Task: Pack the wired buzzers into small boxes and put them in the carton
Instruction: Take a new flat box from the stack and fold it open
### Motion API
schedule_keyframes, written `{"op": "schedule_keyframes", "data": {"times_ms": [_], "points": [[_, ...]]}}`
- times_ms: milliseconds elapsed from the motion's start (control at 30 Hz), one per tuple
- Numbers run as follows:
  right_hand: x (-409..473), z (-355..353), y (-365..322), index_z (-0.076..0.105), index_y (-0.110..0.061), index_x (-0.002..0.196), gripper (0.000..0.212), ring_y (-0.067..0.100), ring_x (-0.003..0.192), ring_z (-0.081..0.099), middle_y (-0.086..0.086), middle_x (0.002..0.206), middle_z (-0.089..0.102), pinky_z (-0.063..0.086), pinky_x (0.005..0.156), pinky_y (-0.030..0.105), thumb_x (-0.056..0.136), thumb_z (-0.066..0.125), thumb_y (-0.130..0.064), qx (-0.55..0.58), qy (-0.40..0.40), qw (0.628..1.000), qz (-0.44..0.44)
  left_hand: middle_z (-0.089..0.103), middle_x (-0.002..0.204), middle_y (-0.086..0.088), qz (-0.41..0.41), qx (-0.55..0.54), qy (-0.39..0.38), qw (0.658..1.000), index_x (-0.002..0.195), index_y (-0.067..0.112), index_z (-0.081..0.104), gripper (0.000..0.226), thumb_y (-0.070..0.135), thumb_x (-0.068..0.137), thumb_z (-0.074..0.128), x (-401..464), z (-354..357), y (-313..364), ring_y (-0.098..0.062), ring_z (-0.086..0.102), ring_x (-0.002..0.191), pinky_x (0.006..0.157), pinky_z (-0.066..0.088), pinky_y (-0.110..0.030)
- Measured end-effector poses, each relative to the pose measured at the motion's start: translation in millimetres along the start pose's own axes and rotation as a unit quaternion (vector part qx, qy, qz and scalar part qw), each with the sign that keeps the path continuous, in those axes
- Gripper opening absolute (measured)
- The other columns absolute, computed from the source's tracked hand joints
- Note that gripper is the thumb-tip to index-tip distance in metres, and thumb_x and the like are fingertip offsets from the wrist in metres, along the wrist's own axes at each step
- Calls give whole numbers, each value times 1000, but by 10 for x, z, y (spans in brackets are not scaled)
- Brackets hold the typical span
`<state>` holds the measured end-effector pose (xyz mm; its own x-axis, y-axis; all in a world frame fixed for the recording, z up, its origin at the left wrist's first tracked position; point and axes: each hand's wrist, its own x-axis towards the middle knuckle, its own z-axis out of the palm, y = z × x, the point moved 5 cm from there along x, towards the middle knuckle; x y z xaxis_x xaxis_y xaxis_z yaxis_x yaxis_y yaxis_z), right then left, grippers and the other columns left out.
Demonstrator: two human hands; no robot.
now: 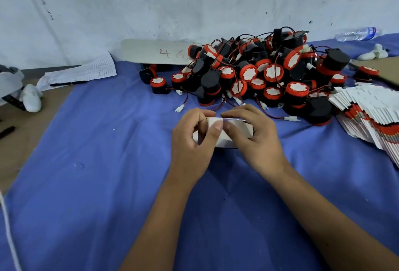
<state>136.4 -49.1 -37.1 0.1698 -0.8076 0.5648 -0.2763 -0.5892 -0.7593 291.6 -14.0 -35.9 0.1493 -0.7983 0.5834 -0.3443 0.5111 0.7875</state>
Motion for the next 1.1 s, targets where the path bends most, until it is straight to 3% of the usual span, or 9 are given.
{"op": "schedule_keyframes", "data": {"times_ms": [100, 167, 267, 433, 567, 667, 800, 900, 1100], "points": [[-3, 11, -13, 76, -16, 110, 20, 4, 94, 63, -8, 106, 66, 42, 77, 11, 90, 76, -14, -46, 0, 999, -21, 70, 107, 13, -23, -35, 1, 999, 99, 15, 56, 15, 19, 91, 68, 0, -11, -36, -18, 67, 112, 91, 57, -37], [-5, 16, -9, 75, -19, 113, 26, 3, 87, 60, -10, 108, 64, 42, 73, 11, 88, 77, -12, -41, -5, 999, -20, 67, 112, 22, -24, -26, 1, 999, 117, 13, 62, 26, 17, 91, 64, 7, -14, -67, -15, 67, 112, 90, 55, -29], [3, 30, 29, 71, -27, 120, 31, 12, 82, 57, -16, 112, 59, 49, 73, 20, 91, 76, -24, 14, -45, 999, 4, 73, 110, 8, -47, -15, 22, 999, 111, 16, 72, 22, 21, 98, 55, 14, -19, -125, -18, 68, 107, 85, 53, -29], [4, 64, 83, 67, -25, 126, 43, 16, 87, 55, -7, 121, 57, 53, 73, 24, 87, 79, -11, 63, -86, 994, 30, 75, 103, 11, -91, -93, 61, 990, 106, 11, 74, 26, 19, 102, 49, 25, -71, -243, -7, 69, 99, 77, 51, -15], [10, 33, 109, 68, -31, 122, 43, 13, 87, 55, -9, 117, 59, 52, 67, 24, 85, 81, -11, 64, -50, 995, 54, 74, 109, 8, -90, -125, 33, 987, 110, 16, 73, 25, 24, 102, 52, 17, -52, -232, -19, 70, 107, 87, 57, -34], [34, -9, 132, 68, -31, 118, 43, 20, 86, 58, -3, 116, 63, 54, 69, 28, 83, 83, -11, 82, -40, 992, 82, 72, 111, 7, -63, -77, 0, 995, 117, 17, 71, 30, 36, 96, 63, 6, -18, -145, -19, 68, 106, 86, 55, -31], [27, 1, 121, 69, -26, 114, 37, 23, 77, 57, -2, 112, 65, 52, 71, 28, 85, 79, -6, 101, -41, 990, 92, 72, 114, 4, -72, -4, 7, 997, 117, 19, 69, 27, 19, 90, 68, -25, 57, -113, -20, 67, 106, 86, 58, -44], [22, 10, 120, 69, -22, 113, 29, 17, 74, 54, -6, 105, 63, 47, 71, 25, 90, 73, -6, 114, -29, 988, 96, 71, 114, 5, -64, 11, 12, 998, 115, 19, 70, 23, 10, 94, 70, -14, 53, -101, -19, 66, 105, 85, 57, -42], [8, 18, 110, 72, -23, 111, 38, 28, 79, 52, -8, 109, 63, 49, 70, 38, 81, 52, -9, 111, -1, 989, 103, 70, 117, 1, -49, 4, 4, 999, 117, 15, 70, 21, 13, 96, 70, 1, 49, -114, -22, 66, 110, 86, 58, -44]]}}
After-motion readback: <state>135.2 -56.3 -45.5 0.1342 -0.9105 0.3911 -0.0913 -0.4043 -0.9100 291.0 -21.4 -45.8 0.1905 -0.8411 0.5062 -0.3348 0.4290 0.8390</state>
